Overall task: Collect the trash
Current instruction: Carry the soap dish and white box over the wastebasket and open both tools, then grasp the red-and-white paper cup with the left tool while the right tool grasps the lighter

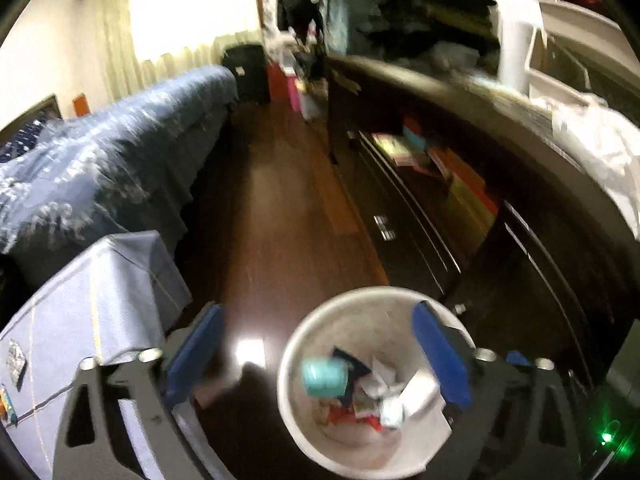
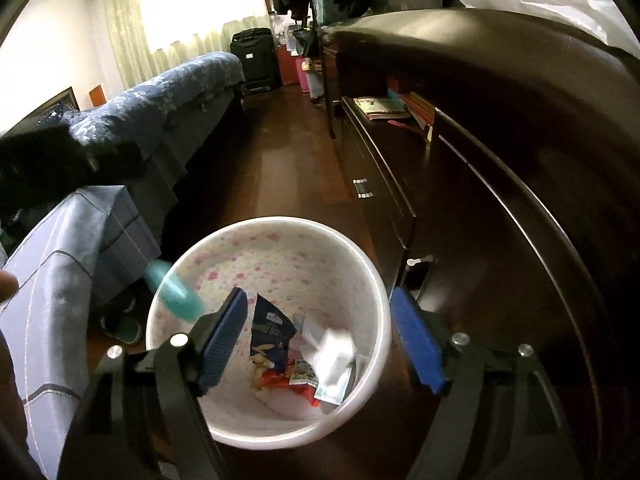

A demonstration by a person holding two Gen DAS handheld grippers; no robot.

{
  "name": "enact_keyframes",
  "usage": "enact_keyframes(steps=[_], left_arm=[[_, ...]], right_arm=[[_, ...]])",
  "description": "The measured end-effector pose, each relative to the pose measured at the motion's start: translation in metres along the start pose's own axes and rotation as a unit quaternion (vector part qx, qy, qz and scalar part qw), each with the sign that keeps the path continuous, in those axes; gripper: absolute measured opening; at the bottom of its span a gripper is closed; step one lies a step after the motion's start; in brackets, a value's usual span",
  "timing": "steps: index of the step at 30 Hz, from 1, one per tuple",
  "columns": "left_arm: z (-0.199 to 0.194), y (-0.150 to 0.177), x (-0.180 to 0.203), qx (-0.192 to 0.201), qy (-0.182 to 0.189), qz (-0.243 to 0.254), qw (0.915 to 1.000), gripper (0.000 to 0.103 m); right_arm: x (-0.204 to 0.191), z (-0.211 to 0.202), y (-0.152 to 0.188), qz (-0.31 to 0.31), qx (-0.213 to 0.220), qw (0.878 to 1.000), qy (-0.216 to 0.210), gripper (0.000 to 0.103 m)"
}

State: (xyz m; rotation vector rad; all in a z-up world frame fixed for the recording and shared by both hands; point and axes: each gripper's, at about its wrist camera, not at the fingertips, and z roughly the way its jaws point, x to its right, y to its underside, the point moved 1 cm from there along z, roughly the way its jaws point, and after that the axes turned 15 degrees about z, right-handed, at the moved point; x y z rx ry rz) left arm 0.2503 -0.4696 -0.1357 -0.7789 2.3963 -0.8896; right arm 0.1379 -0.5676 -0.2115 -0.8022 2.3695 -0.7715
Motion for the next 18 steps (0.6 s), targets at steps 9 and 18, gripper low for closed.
enact_keyframes(steps=[9,18], left_arm=[[-0.023,0.000,-0.011,0.018,-0.016,0.008,0.9997,0.099],[-0.079,0.040,-0.059,0.029,-0.073,-0.021,0.9967,0.099]], right_arm=[[-0.004,-0.017,0.003,0.004,-0.002,1.000,-0.007,0.078],[-0.051,-0.071,0.014,-0.044,0.011,0.997,-0.061,0.085]])
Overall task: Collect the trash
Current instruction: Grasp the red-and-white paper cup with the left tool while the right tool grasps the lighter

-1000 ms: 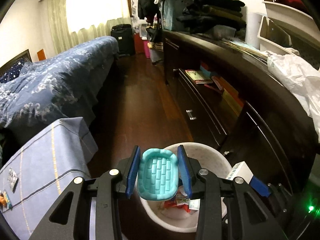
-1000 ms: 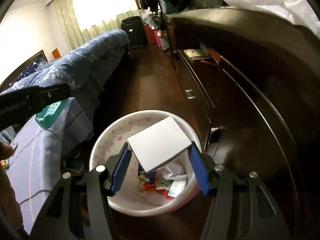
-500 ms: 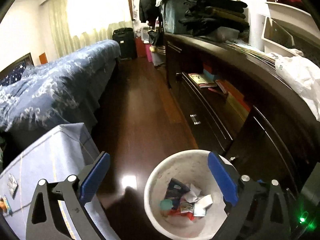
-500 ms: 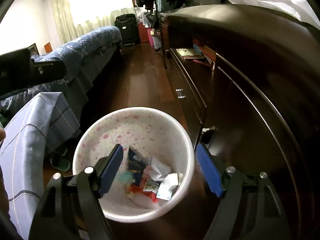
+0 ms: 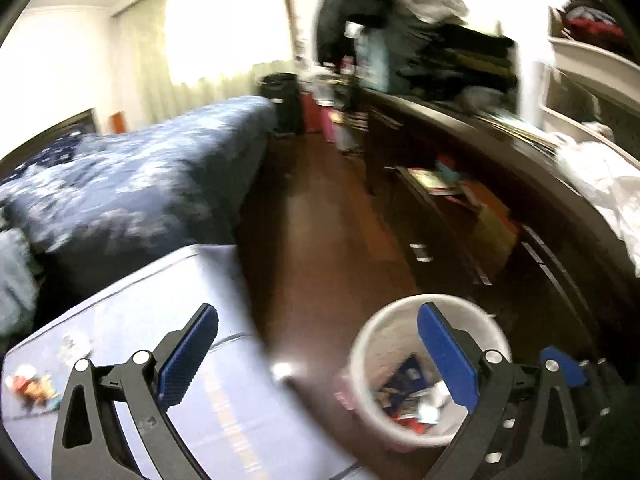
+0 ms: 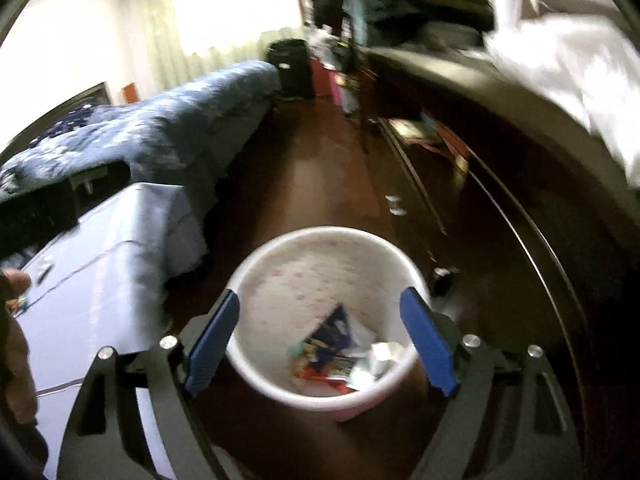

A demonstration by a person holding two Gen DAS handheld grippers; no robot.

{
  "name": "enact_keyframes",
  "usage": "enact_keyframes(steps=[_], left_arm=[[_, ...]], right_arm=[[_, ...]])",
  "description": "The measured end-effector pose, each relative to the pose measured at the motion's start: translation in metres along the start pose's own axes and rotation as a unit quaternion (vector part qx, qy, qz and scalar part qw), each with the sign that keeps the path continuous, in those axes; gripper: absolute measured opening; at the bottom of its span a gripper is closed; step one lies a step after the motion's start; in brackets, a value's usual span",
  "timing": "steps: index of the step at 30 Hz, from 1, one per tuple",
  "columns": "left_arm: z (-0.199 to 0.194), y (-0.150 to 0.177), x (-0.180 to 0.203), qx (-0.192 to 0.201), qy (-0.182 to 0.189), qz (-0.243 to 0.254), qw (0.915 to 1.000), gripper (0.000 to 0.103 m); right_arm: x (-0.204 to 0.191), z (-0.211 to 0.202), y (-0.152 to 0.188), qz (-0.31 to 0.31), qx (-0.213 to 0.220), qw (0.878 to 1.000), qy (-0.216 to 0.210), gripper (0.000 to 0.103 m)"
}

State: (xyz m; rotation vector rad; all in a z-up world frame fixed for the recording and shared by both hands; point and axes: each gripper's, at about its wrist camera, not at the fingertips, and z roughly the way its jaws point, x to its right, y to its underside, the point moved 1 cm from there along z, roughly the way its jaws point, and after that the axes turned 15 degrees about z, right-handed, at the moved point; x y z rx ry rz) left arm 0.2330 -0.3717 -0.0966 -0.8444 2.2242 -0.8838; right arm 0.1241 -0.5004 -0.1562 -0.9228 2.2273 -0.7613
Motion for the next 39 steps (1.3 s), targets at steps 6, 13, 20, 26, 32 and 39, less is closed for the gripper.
enact_keyframes(steps=[6,13,20,26,32,39], left_arm=[[-0.027,0.060,-0.076,-0.039,-0.047,-0.076,0.9952,0.099],[-0.045,0.130,-0.181,-0.079,-0.133,-0.163,0.9744,0.099],[-0.048,0.178,-0.284,-0.106,-0.221,-0.237,0.9402,0.099],[-0.018,0.223,-0.355,-0.150,-0.203,-0.317,0.9141,0.099],[0.010,0.244,-0.375,-0.187,-0.193,-0.348,0.8983,0.099],[0.027,0.246,-0.367,-0.213,-0.198,-0.322,0.9011,0.099]], right_arm=[[-0.078,-0.021,0.022,-0.072,-0.016,0.995,-0.069,0.086],[-0.176,-0.038,0.064,-0.173,-0.041,0.974,-0.140,0.086],[-0.242,-0.047,0.088,-0.231,-0.056,0.955,-0.177,0.086],[-0.284,-0.052,0.103,-0.267,-0.056,0.942,-0.196,0.086],[-0.309,-0.045,0.110,-0.287,-0.060,0.935,-0.199,0.086],[-0.329,-0.026,0.109,-0.290,-0.072,0.934,-0.196,0.086]])
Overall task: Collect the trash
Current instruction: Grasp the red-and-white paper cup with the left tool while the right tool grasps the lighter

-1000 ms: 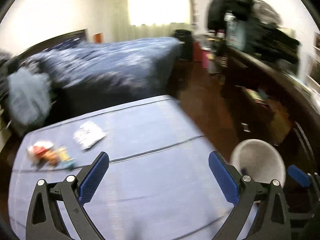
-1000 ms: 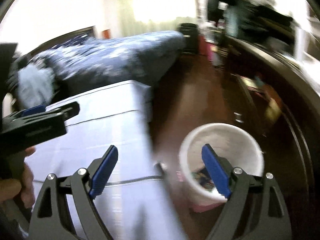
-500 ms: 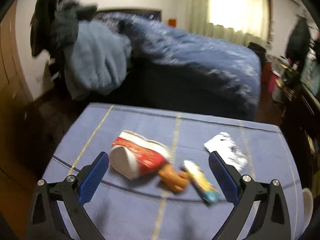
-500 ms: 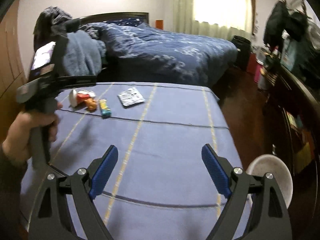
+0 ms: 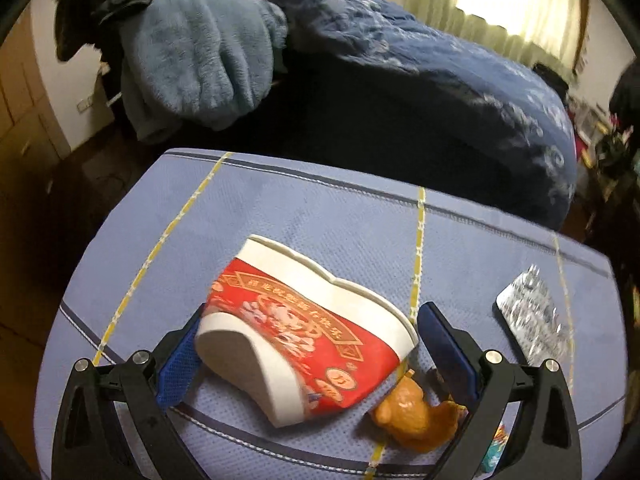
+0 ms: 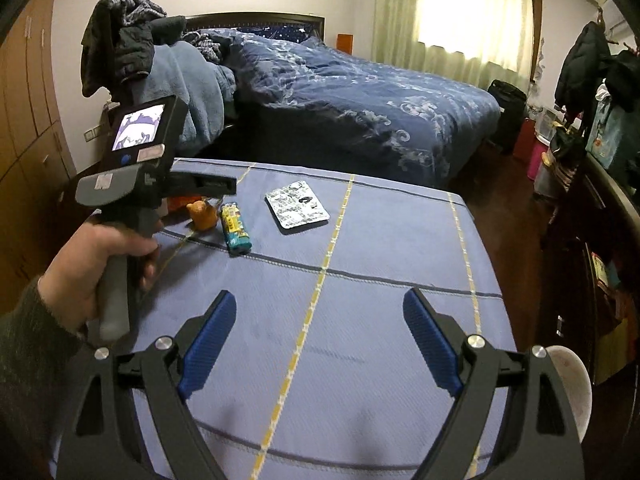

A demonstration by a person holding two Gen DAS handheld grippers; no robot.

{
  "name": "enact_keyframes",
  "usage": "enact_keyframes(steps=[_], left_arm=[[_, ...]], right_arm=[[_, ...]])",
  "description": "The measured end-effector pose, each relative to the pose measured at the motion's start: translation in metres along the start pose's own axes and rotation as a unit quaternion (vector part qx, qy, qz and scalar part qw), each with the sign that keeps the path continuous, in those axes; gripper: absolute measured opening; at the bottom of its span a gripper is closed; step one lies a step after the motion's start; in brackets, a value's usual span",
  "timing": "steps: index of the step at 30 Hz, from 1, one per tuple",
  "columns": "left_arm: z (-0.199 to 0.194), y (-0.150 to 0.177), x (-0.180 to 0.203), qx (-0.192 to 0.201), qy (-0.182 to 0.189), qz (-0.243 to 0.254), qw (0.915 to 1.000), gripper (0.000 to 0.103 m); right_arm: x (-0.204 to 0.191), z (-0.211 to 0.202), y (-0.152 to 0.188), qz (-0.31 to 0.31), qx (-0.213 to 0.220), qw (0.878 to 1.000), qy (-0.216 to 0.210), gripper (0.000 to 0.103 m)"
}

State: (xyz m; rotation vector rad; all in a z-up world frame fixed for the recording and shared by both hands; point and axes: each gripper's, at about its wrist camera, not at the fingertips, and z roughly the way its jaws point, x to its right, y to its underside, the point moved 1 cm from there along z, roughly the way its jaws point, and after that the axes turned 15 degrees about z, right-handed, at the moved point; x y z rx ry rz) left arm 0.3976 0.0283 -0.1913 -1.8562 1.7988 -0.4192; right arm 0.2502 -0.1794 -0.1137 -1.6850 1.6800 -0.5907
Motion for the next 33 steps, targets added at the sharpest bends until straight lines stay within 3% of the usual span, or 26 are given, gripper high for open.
enact_keyframes(steps=[4,7,13,15,20,24,29,33], left_arm=[[0.003,-0.002,0.002,-0.001,-0.008,0.009,0.9999,0.099],[0.001,-0.003,0.002,0.003,-0.007,0.013,0.9999,0.093],[-0.002,0.002,-0.012,0.012,0.008,0.004,0.9999,0.092],[-0.005,0.004,-0.022,0.013,0.011,-0.007,0.9998,0.092],[-0.028,0.003,-0.052,0.040,-0.004,-0.019,0.9990,0.092],[-0.042,0.005,-0.067,0.055,-0.014,-0.018,0.9982,0.092],[-0.052,0.011,-0.076,0.065,-0.016,-0.019,0.9975,0.092],[-0.060,0.017,-0.078,0.069,-0.011,-0.021,0.9973,0.092]], right_arm=[[-0.005,0.015,-0.006,0.002,-0.005,1.000,-0.002,0.086],[-0.015,0.036,-0.010,0.005,-0.019,1.000,-0.006,0.085],[-0.034,0.072,-0.017,0.012,-0.057,0.998,-0.023,0.069],[-0.043,0.086,-0.019,0.010,-0.070,0.997,-0.030,0.068],[-0.062,0.126,-0.022,0.006,-0.104,0.994,-0.031,0.059],[-0.076,0.136,-0.028,-0.006,-0.096,0.995,-0.029,0.053],[-0.094,0.132,-0.024,-0.035,-0.092,0.995,-0.034,0.025],[-0.097,0.124,-0.016,-0.047,-0.091,0.994,-0.038,0.024]])
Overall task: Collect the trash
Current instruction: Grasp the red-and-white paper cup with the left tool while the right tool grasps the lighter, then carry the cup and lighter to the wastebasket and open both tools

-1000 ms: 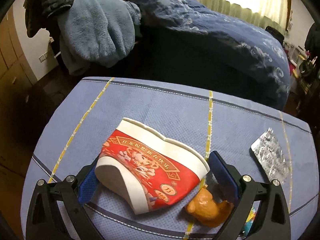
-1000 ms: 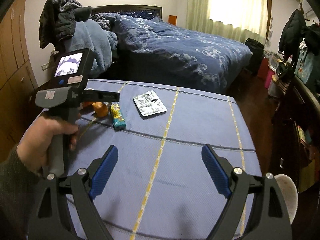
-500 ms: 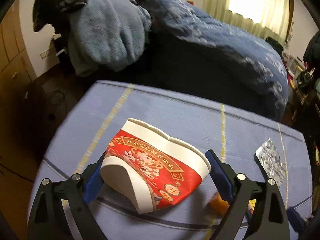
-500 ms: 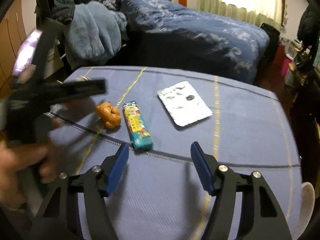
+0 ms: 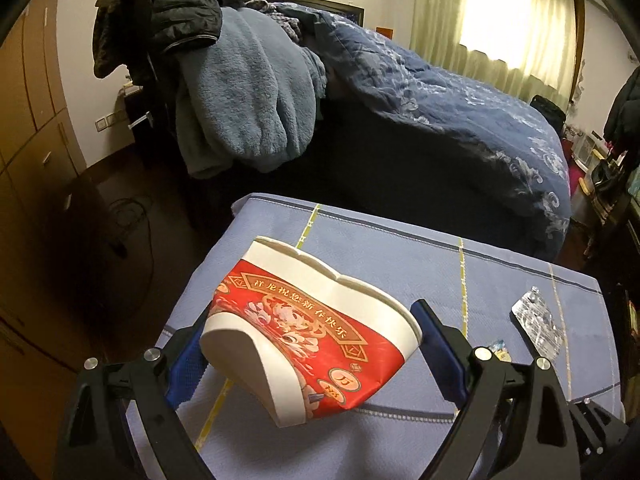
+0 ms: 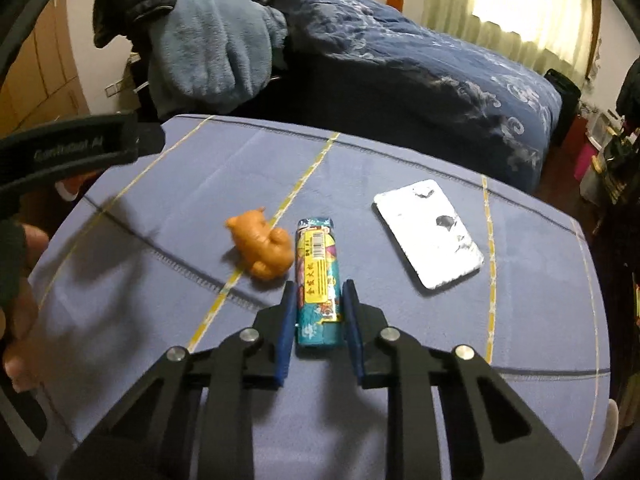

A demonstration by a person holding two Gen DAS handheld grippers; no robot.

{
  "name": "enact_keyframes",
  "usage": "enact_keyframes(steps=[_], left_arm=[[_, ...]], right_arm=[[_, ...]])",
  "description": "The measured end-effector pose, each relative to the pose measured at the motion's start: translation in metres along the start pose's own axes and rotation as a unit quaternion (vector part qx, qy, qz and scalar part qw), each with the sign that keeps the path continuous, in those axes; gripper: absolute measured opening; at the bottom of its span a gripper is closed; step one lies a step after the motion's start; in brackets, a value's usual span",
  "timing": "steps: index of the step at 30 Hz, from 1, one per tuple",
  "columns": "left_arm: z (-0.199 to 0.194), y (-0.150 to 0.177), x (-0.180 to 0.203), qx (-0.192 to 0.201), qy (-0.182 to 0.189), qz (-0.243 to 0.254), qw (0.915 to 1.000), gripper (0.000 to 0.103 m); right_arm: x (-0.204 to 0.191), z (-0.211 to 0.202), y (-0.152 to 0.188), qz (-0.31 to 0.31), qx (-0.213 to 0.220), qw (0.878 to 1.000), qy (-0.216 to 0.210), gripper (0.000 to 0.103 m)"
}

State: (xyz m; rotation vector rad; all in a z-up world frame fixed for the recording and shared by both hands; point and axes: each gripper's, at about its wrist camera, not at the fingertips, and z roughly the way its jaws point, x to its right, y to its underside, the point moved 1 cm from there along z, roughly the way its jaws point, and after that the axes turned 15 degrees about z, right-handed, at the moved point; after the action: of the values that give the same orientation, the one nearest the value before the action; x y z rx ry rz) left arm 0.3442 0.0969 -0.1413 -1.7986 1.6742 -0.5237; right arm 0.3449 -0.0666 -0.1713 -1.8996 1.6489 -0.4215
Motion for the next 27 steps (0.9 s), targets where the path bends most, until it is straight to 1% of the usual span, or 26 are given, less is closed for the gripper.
enact_keyframes(steps=[5,10,15,17,22,27], left_arm=[[-0.022,0.006,0.006,0.017,-0.002,0.010,0.9998,0.092],[-0.050,0.014,0.023,0.038,0.000,0.027,0.9989,0.092],[-0.077,0.024,0.052,0.054,0.019,0.049,0.9972,0.093],[-0.087,0.028,0.067,0.060,0.037,0.058,0.9959,0.093],[-0.108,0.036,0.106,0.068,0.065,0.085,0.9919,0.093],[-0.123,0.038,0.143,0.075,0.082,0.112,0.9875,0.093]], right_arm=[[0.019,-0.022,0.014,0.033,-0.002,0.999,-0.019,0.024],[0.049,-0.051,0.035,0.070,0.000,0.997,-0.033,0.024],[0.081,-0.091,0.063,0.104,0.013,0.993,-0.048,0.024],[0.092,-0.106,0.072,0.117,0.020,0.992,-0.052,0.024],[0.120,-0.142,0.094,0.153,0.040,0.985,-0.066,0.024],[0.151,-0.175,0.111,0.190,0.066,0.977,-0.076,0.024]])
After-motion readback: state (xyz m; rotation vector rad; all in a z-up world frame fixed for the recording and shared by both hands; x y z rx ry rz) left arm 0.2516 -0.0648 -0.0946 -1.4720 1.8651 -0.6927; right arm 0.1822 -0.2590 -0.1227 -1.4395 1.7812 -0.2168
